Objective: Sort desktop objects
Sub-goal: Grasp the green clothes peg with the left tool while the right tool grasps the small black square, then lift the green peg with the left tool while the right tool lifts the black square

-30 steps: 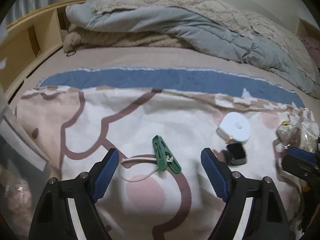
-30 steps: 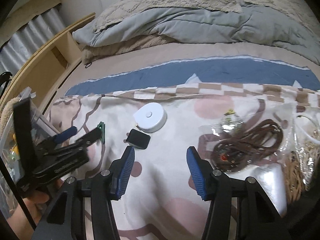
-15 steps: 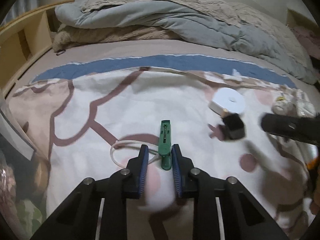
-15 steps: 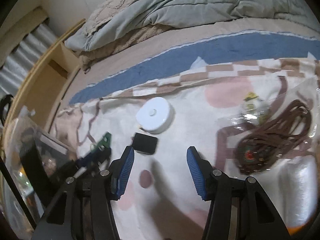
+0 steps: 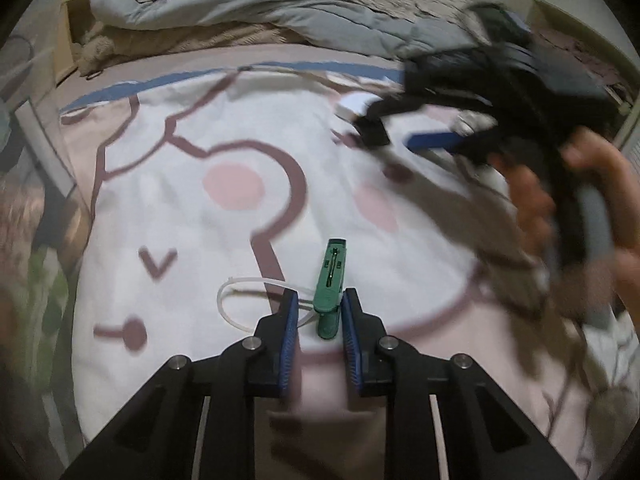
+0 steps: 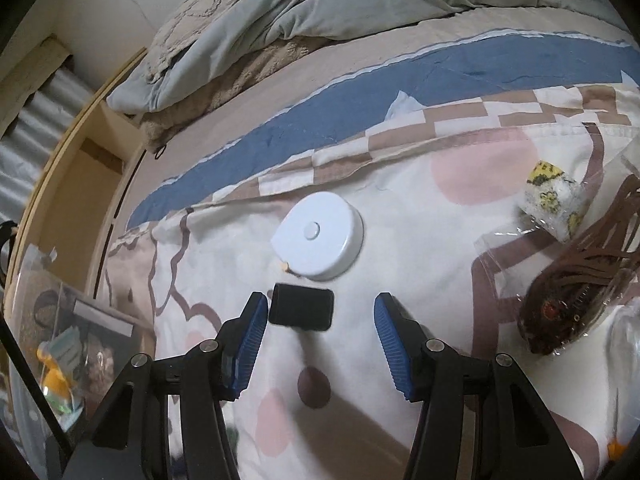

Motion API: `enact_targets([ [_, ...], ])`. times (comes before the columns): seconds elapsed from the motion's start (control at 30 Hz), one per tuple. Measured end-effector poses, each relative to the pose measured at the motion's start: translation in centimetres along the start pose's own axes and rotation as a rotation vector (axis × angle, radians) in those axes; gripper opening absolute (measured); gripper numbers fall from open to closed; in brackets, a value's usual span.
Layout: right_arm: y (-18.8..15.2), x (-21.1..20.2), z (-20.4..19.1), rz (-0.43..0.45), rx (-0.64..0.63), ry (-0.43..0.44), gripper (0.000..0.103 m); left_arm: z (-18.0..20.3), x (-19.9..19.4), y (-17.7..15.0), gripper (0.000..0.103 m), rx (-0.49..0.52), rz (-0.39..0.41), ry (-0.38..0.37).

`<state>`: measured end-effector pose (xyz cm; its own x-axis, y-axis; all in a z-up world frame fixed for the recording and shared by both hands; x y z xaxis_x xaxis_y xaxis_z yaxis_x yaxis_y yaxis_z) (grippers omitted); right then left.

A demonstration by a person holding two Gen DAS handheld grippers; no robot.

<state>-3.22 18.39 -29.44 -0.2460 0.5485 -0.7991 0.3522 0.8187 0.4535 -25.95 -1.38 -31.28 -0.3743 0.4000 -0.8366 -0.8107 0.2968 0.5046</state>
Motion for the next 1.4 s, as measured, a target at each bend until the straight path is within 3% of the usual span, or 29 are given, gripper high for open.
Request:
enact_targets([
  [0.37, 0.3, 1.6, -1.2, 0.024, -0.092, -0.089, 0.055, 2.0, -2.9, -5.4, 0.022, 0.265, -0.113, -0.166],
  [0.4, 0.2, 1.8, -1.4, 0.024, -0.121, -0.110, 0.053, 2.1, -3.1, -5.7, 0.022, 0.275, -0.115, -0.177],
  [0.47, -0.1, 2.0, -1.5, 0.027, -0.193, -0.170, 0.037, 2.0, -3.3, -5.9, 0.022, 0.295, -0.119, -0.204],
  [0.53, -0.3, 1.8, -1.6, 0.032, -0.231, -0.185, 0.037, 2.0, -3.4, -6.0, 0.023, 0.330, -0.139, -0.244],
  [0.6, -0.8, 1.3, -1.7, 0.024, -0.258, -0.169, 0.036, 2.1, -3.5, -6.1, 0.029, 0.349, -0.154, -0.264],
  [0.67, -1.4, 0.6, -1.6, 0.010, -0.283, -0.151, 0.036, 2.2, -3.7, -6.3, 0.046, 0.387, -0.171, -0.288],
  [0.73, -2.3, -0.4, -1.8, -0.003, -0.307, -0.127, 0.036, 2.4, -3.9, -6.6, 0.056, 0.431, -0.186, -0.318],
  [0.9, -6.1, -3.7, -1.6, -0.059, -0.387, -0.084, 0.036, 2.6, -4.5, -7.7, 0.070, 0.563, -0.219, -0.379],
  [0.97, -7.7, -4.9, -1.3, -0.080, -0.404, -0.074, 0.036, 2.6, -4.4, -7.8, 0.084, 0.609, -0.253, -0.418],
  [1.03, -9.6, -6.1, -0.9, -0.105, -0.422, -0.071, 0.036, 2.7, -4.3, -8.3, 0.091, 0.659, -0.290, -0.451],
  [1.13, -12.3, -7.5, -0.3, -0.141, -0.457, -0.076, 0.036, 2.4, -4.7, -9.0, 0.092, 0.724, -0.292, -0.469],
  [1.23, -15.0, -8.8, -0.4, -0.168, -0.503, -0.074, 0.036, 2.0, -4.8, -8.9, 0.090, 0.711, -0.302, -0.471],
  [1.4, -18.9, -10.5, -0.9, -0.206, -0.590, -0.080, 0.036, 1.5, -5.4, -7.8, 0.075, 0.687, -0.333, -0.494],
])
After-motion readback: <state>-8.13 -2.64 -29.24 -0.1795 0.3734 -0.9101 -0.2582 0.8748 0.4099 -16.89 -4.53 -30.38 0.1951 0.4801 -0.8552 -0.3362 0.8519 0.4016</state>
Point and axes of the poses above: each gripper's, at about its wrist camera, not at the fingertips, and x roughly the way its jaws point, z to its right, y to its top, the point moved 7 cm from there along x, roughly the way its jaws point, and after that the axes turned 8 degrees about -x, right-handed, at the moved point
